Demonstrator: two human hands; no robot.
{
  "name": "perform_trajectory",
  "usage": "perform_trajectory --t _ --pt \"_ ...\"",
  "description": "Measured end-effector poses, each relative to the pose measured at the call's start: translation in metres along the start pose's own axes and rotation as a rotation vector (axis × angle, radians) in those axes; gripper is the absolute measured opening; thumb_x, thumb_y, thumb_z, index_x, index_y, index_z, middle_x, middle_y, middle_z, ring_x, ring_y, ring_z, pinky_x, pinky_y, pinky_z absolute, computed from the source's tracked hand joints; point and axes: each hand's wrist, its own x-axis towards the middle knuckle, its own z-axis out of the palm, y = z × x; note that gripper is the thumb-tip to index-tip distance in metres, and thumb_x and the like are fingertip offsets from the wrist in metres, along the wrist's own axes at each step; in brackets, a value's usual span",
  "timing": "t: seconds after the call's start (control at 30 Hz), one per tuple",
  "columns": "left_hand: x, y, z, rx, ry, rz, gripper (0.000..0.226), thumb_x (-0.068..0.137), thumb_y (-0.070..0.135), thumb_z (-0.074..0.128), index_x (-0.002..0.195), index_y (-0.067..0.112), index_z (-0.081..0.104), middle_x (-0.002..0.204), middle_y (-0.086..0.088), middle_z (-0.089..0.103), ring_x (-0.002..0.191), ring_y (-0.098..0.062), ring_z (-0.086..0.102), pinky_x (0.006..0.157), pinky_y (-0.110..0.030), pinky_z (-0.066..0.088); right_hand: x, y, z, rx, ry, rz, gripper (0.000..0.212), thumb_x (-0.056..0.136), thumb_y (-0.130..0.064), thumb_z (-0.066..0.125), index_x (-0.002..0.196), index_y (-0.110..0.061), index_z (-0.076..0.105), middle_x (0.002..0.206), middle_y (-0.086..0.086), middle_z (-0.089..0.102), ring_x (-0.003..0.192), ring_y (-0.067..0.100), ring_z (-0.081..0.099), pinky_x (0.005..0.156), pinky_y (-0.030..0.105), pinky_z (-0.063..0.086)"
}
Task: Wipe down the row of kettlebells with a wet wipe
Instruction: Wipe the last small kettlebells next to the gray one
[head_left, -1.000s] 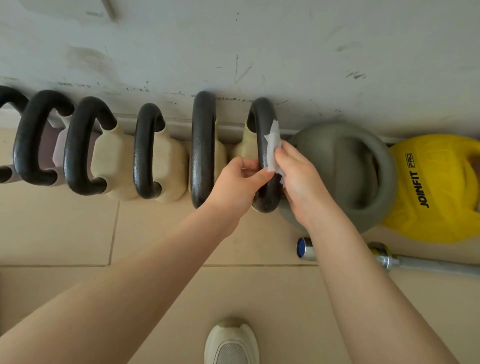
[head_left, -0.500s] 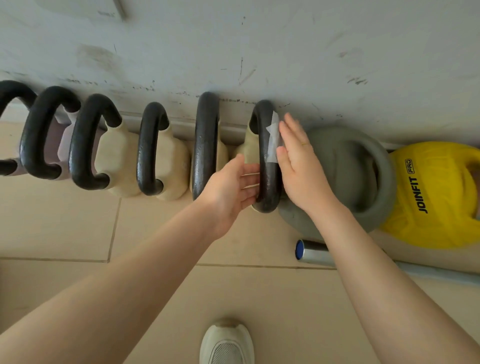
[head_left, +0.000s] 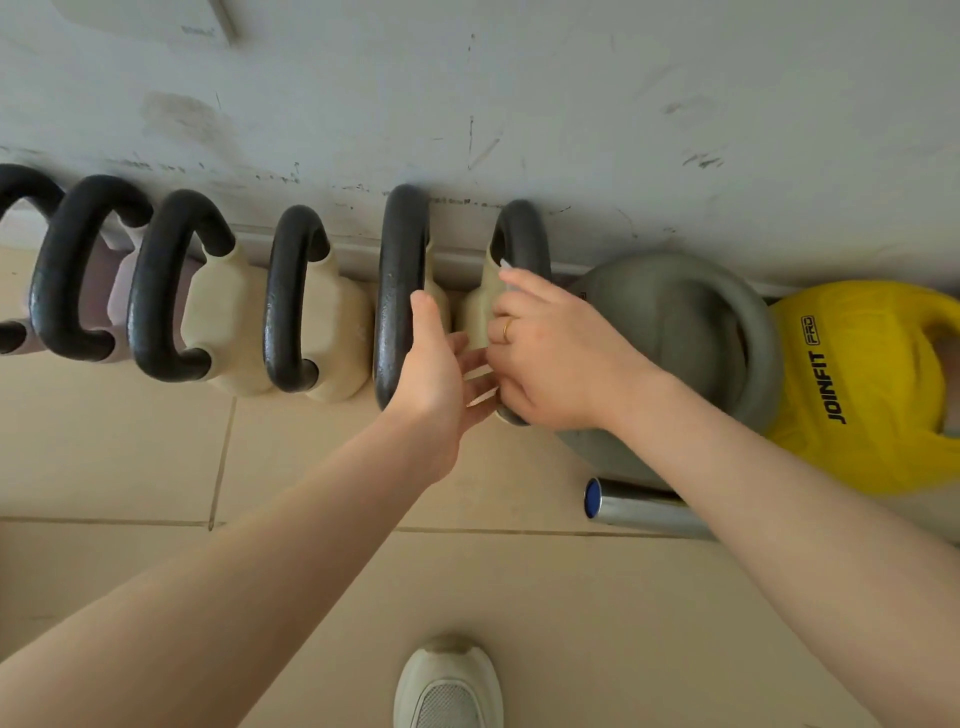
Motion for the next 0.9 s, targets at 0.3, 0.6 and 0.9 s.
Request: perform_trajectory --t 0.3,0.6,0.9 --pt "0.002 -0.001 -0.003 0.098 0.020 0.036 0.080 0.090 0.066 0.016 0.141 0.007 0.037 0.139 -0.008 0.050 0.124 -0.021 0.050 0.100 -0.032 0.036 0.013 0.015 -0.005 -0.065 0.019 0.002 0.041 0.085 -0.022 0.037 0.062 -0.009 0.070 0.058 0.004 0.061 0.072 0.028 0.057 0.107 0.045 0.036" --pt "0.008 -0.018 0.003 0.154 0.010 0.077 0.063 0.092 0.061 0.019 0.122 0.018 0.054 0.114 0.003 0.057 0.116 -0.011 0.051 0.099 -0.029 0.034 0.011 0.030 -0.003 0.131 -0.065 0.096 0.054 0.092 -0.042 0.027 0.102 -0.009 0.068 0.114 0.008 0.064 0.127 0.027 0.044 0.116 0.039 0.017" --pt "0.003 -0.017 0.009 0.240 -0.044 0.152 0.046 0.096 0.052 0.027 0.097 0.029 0.067 0.090 0.010 0.073 0.089 -0.002 0.066 0.078 -0.020 0.047 -0.022 -0.064 0.015 0.566 0.185 0.653 0.063 0.089 -0.025 0.024 0.146 0.001 0.013 0.157 0.012 -0.005 0.144 0.023 -0.012 0.119 0.032 0.002"
